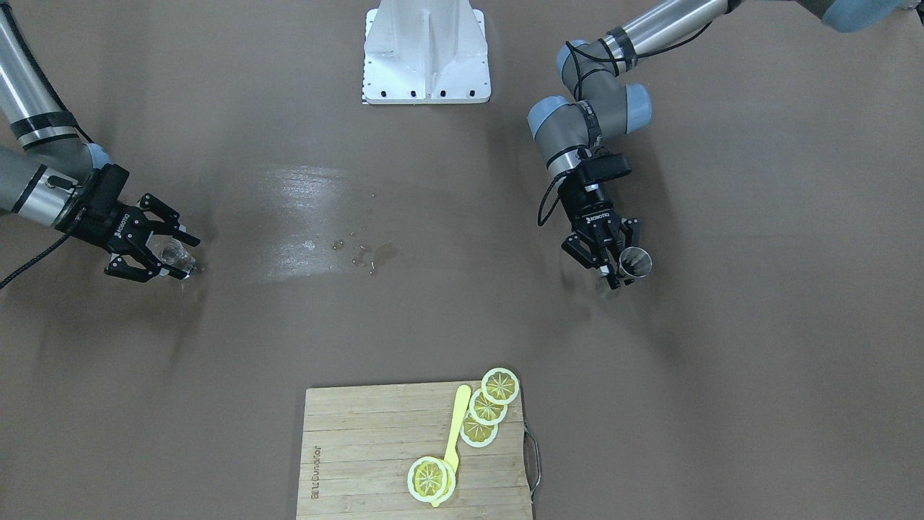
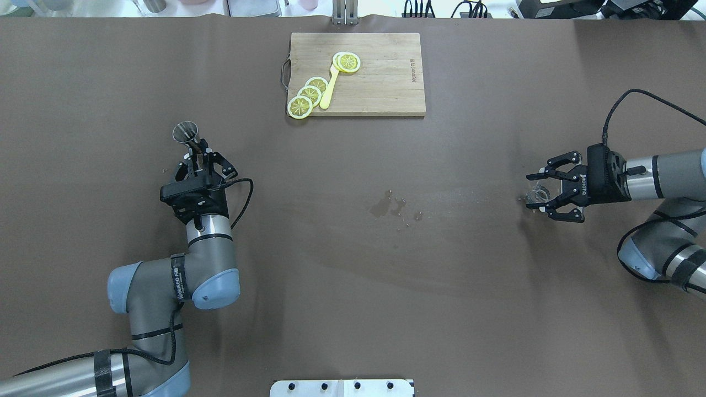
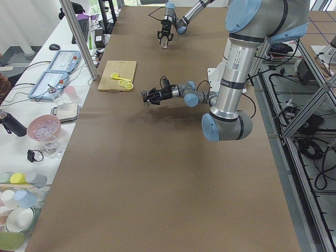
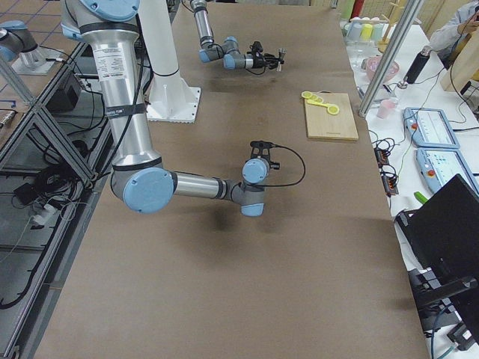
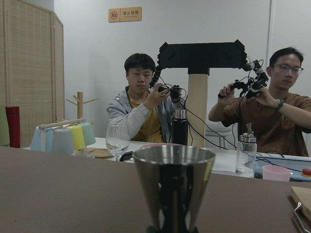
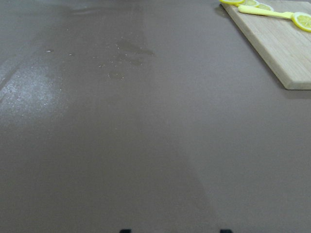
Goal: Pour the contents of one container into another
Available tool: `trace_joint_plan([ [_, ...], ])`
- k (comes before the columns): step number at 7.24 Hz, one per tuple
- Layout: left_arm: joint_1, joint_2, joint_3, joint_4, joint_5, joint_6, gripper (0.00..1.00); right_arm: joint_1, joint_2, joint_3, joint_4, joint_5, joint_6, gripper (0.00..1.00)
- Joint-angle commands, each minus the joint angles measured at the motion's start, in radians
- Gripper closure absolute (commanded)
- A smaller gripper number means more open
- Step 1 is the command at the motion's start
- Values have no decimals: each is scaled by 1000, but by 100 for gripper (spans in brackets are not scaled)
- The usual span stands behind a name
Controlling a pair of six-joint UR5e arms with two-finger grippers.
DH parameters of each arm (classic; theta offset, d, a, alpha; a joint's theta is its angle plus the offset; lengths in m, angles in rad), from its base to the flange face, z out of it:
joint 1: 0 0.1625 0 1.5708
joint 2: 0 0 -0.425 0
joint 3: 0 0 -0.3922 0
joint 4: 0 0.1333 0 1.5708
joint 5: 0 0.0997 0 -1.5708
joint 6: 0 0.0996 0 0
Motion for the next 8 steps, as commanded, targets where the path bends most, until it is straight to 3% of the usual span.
trace_joint_plan([
  [1,18,-1,13,9,-2,2,100,0,0,0,1,-1,0,30],
  [3,25,-1,16,20,-2,2,100,3,0,17,1,-3,1,19],
  [5,30,-1,10,20,-2,5,100,17,0,53,-5,-6,5,17],
  [6,31,-3,10,20,-2,5,94,30,-2,72,-12,-3,12,16],
  [8,34,-1,3,20,-2,5,71,99,-2,130,-94,32,18,16],
])
